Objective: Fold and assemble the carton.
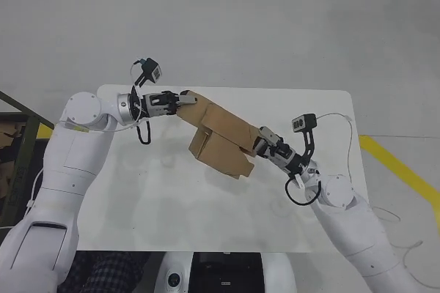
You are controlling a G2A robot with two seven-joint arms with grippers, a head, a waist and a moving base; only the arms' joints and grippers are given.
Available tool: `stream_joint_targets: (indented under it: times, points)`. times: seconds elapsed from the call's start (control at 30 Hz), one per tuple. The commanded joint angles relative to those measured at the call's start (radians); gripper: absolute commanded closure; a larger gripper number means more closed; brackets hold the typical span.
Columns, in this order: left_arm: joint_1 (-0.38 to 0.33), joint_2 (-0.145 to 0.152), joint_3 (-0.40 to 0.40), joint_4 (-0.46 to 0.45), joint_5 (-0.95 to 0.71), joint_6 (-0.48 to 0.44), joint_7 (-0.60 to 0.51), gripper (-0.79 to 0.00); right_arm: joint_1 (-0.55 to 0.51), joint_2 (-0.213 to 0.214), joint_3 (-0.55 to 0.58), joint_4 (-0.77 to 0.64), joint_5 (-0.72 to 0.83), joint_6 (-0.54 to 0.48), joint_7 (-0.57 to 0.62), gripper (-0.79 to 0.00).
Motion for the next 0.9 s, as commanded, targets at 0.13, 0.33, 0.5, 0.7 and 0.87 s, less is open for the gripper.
stream_joint_targets:
  times: [0.13,0.33,0.5,0.7,0.87]
  points:
    - [-0.008,-0.002,0.007,0.01,-0.012,-0.004,-0.01,0.0,0.001,-0.003,0.003,-0.002,-0.007,-0.003,0.019,-0.105]
    - [-0.015,-0.003,0.015,0.015,-0.021,-0.008,-0.017,0.0,0.003,-0.007,0.002,0.003,-0.017,0.003,0.034,-0.139]
    - [-0.019,-0.004,0.02,0.02,-0.029,-0.009,-0.026,0.0,0.007,-0.01,0.004,0.007,-0.022,0.005,0.05,-0.099]
    - [-0.025,-0.005,0.024,0.027,-0.057,-0.014,-0.058,-0.782,0.01,-0.012,0.01,0.008,-0.03,0.006,0.068,0.0]
    - [-0.031,-0.002,0.008,0.035,-0.07,-0.019,-0.061,-0.785,0.007,-0.008,0.037,0.004,-0.061,0.016,0.064,0.0]
